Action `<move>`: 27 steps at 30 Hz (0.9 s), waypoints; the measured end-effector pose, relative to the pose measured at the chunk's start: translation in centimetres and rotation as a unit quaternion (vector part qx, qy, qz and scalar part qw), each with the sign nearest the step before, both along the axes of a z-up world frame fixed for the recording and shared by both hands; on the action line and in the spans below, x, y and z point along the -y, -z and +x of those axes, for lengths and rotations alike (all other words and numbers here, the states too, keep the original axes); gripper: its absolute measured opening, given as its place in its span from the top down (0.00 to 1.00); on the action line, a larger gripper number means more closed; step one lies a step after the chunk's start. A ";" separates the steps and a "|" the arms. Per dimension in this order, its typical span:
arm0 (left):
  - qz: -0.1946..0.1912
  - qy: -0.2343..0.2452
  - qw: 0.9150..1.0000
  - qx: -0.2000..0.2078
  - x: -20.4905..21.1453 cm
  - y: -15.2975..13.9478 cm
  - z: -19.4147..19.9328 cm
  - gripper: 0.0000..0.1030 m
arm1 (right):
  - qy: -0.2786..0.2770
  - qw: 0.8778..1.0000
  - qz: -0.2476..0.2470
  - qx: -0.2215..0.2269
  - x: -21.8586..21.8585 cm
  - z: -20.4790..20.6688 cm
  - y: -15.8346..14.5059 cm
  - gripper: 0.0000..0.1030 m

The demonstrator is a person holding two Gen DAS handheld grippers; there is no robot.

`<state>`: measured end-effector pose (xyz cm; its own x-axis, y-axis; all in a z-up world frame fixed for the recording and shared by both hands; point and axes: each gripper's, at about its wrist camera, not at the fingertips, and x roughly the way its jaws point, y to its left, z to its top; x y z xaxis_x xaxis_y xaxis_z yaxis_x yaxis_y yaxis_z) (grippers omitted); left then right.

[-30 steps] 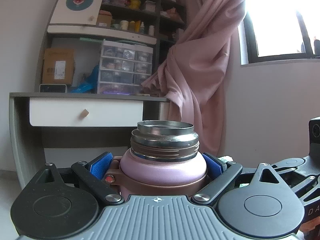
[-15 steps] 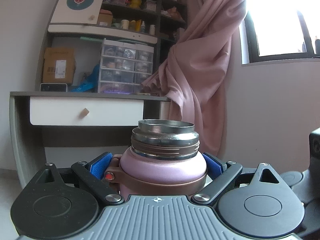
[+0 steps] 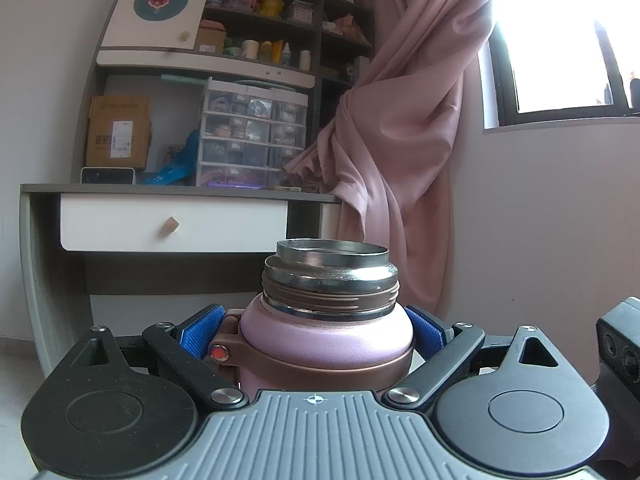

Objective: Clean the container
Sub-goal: 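Rub the towel up the bottle side toward the rim with the right gripper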

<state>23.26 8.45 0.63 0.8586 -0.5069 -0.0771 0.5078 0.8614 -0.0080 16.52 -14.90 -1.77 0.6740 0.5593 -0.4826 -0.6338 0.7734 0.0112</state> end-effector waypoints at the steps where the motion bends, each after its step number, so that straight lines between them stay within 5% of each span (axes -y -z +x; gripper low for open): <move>1: 0.000 0.000 1.000 0.000 0.1 0.0 -0.2 0.08 | 0.000 1.000 0.000 -0.005 0.0 0.1 0.0 0.76; 13: -0.002 -0.001 1.000 0.000 1.2 -0.1 -1.5 0.08 | 0.010 0.999 0.016 -0.028 0.4 0.2 -0.5 0.77; 27: -0.006 0.004 1.000 -0.005 2.4 -0.8 -1.4 0.08 | 0.023 0.990 0.103 0.090 1.9 -3.7 -4.5 0.77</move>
